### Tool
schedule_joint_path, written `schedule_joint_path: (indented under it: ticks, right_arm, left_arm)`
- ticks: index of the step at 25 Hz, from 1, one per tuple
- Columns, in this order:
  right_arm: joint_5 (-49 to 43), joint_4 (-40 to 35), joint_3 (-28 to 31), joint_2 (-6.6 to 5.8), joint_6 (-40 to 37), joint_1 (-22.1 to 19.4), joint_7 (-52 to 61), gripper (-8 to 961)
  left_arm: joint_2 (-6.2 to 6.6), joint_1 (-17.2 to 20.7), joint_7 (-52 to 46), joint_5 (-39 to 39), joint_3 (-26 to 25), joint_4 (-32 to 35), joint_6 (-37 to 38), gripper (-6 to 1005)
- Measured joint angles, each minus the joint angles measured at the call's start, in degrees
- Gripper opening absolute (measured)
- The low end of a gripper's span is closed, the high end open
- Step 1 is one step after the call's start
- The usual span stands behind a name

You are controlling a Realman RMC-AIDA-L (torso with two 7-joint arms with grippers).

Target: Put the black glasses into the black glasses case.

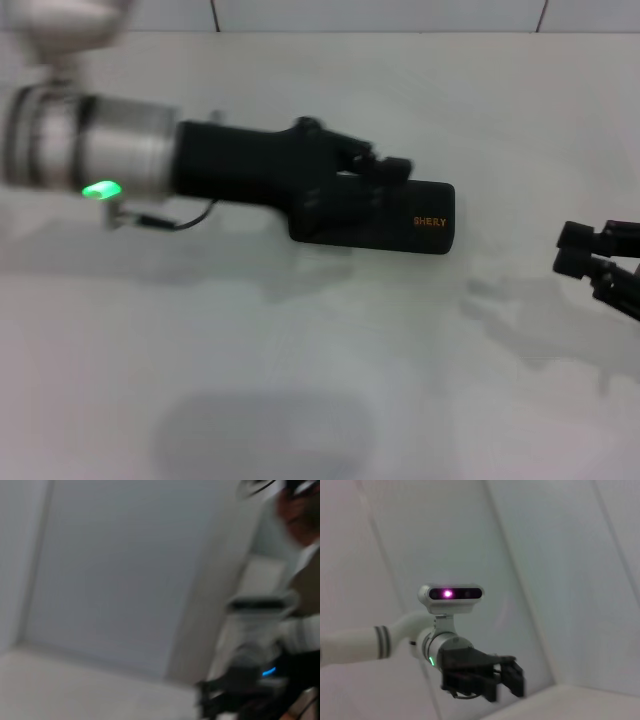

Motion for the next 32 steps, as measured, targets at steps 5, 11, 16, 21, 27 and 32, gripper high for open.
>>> schedule_joint_path:
  ticks: [5,11,16,21,27,32]
  right_arm:
    - [0.2,-0.4,-0.2,0.52,-4.5,3.6,-2.1,259]
    - [0.7,0.0,-1.5,0.62,-5.2,9.2,-1.9,366]
    - [0.7,0.5,-2.6,0.67,-4.5,12.8,-1.6,530]
    - [0.8,0.6,-4.6,0.81,-2.7,14.5,-1.6,768]
    - [1.6,0.7,-5.5,0.99,-1.8,15.0,-1.5,889]
    - [2.5,0.8,-6.3,1.00,-1.7,14.9,-1.5,890]
  left_arm:
    - [1.79,7.9,10.0,-7.3,-4.1,0.2,12.3,349]
    - [2.17,13.5,11.8,-8.4,-7.1,-0.2,13.4,499]
    - [2.50,14.8,13.9,-7.9,-7.3,-3.3,13.5,626]
    - [2.98,15.3,16.3,-7.8,-9.1,-6.8,13.9,667]
    - [3.27,15.7,17.0,-7.6,-9.3,-7.4,14.1,669]
    - [3.30,15.7,17.1,-7.5,-9.2,-7.4,14.2,670]
